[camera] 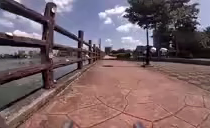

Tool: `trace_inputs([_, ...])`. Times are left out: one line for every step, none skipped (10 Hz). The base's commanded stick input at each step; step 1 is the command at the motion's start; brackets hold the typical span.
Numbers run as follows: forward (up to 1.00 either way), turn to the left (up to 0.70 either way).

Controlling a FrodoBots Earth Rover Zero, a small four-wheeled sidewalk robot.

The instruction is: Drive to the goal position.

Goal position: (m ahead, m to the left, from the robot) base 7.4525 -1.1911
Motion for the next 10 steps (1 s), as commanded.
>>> trace_inputs([0.7,0.0])
trace_inputs([0.7,0.0])
trace_inputs([0.7,0.0])
trace_inputs([0.7,0.0])
trace_inputs([0.7,0.0])
trace_inputs([0.7,0.0])
trace_inputs([0.7,0.0])
trace_inputs([0.7,0.0])
trace_inputs([0.7,0.0])
trace_inputs([0.7,0.0])
